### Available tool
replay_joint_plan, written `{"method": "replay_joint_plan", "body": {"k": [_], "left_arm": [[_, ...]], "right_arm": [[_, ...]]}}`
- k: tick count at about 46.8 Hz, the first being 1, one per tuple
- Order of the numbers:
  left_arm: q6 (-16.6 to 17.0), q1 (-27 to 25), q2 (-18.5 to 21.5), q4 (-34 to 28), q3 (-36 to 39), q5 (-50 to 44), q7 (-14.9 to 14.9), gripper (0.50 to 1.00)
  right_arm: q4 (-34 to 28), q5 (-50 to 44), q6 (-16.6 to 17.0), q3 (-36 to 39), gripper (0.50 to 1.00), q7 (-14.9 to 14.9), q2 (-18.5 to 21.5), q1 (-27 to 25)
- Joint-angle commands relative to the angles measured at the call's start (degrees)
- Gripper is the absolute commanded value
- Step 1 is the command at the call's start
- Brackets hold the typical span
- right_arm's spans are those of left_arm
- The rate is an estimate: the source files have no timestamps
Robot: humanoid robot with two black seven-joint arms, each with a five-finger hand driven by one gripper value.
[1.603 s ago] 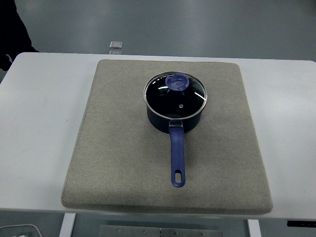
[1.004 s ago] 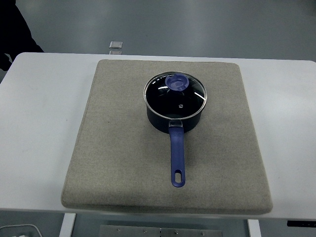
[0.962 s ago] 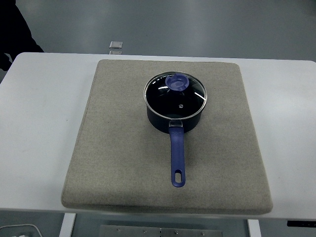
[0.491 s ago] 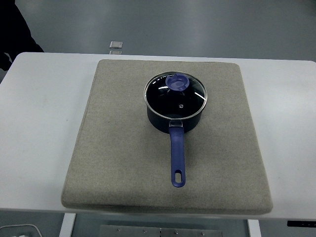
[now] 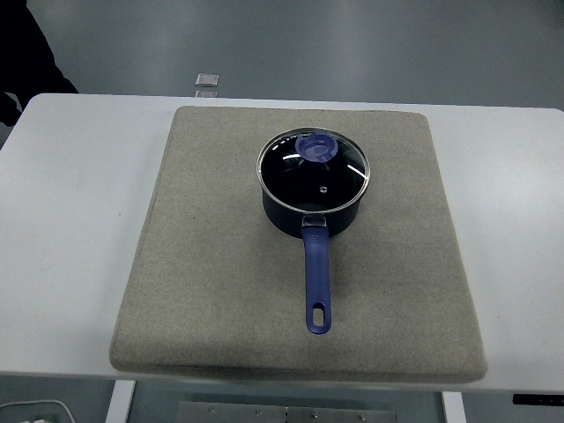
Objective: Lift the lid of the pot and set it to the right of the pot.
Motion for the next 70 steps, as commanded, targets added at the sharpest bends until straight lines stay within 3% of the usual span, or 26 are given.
{"method": "replay_joint_plan", "body": {"k": [1,5,21,30,37,52,70], "left_arm": [[0.0,0.0,0.0,0.0,0.0,-0.1,0.0,1.000],[0.0,0.0,0.0,0.0,0.0,0.0,0.0,1.000],[0.0,0.0,0.0,0.0,0.0,-0.1,0.0,1.000],[0.0,0.0,0.0,0.0,0.0,0.0,0.0,1.000],[0.0,0.0,0.0,0.0,0.0,-0.1,0.0,1.000],[0.0,0.0,0.0,0.0,0.0,0.0,0.0,1.000],[0.0,0.0,0.0,0.0,0.0,-0.1,0.0,1.000]], "right_arm": [[0.2,-0.1,1.4,-0.2,0.913,-0.1,-0.8,0.1],[0.1,-0.2,4.6,-0.2,0.913,-0.1,-1.0,0.3],[0.3,-7.3,10.3,-0.3,0.913,0.5,-1.6,2.5],[0.5,-13.2,17.8,-0.3,0.911,0.9,-1.8,5.0],[1.0,-17.5,19.9,-0.3,0.911,1.9,-2.1,6.9],[8.2,-27.1,22.6,-0.3,0.913,2.4,-6.0,12.0],[20.1,-38.8,28.7,-0.1,0.911,3.8,-11.7,19.9]]}}
